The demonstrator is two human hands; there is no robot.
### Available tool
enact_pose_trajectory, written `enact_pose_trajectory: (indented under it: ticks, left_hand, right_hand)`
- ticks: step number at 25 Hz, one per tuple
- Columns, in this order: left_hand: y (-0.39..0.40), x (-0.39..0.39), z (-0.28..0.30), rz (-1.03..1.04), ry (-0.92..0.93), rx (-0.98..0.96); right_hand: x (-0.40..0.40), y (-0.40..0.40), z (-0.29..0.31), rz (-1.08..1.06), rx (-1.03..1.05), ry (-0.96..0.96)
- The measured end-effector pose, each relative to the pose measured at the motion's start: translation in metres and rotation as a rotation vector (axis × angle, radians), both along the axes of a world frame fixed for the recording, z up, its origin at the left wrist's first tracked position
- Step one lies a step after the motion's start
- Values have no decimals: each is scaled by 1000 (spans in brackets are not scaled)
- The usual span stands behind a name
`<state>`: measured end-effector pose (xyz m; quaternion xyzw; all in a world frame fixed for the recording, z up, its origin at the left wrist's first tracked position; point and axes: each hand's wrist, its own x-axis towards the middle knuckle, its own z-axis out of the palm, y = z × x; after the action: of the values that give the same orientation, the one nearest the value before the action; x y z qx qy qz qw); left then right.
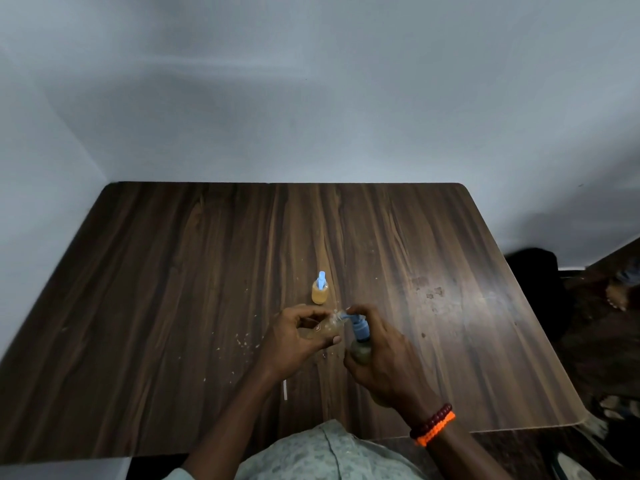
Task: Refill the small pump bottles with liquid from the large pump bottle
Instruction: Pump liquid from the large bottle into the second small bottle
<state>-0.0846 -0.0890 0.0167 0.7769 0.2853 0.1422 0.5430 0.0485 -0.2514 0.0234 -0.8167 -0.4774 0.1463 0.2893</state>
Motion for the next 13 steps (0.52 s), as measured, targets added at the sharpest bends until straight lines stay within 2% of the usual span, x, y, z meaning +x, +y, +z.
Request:
enact_pose_trajectory:
  ticks: [13]
  left_hand:
    - [-2, -1, 4, 28, -4, -14]
  right_hand:
    - [1, -1, 5, 16, 18, 32]
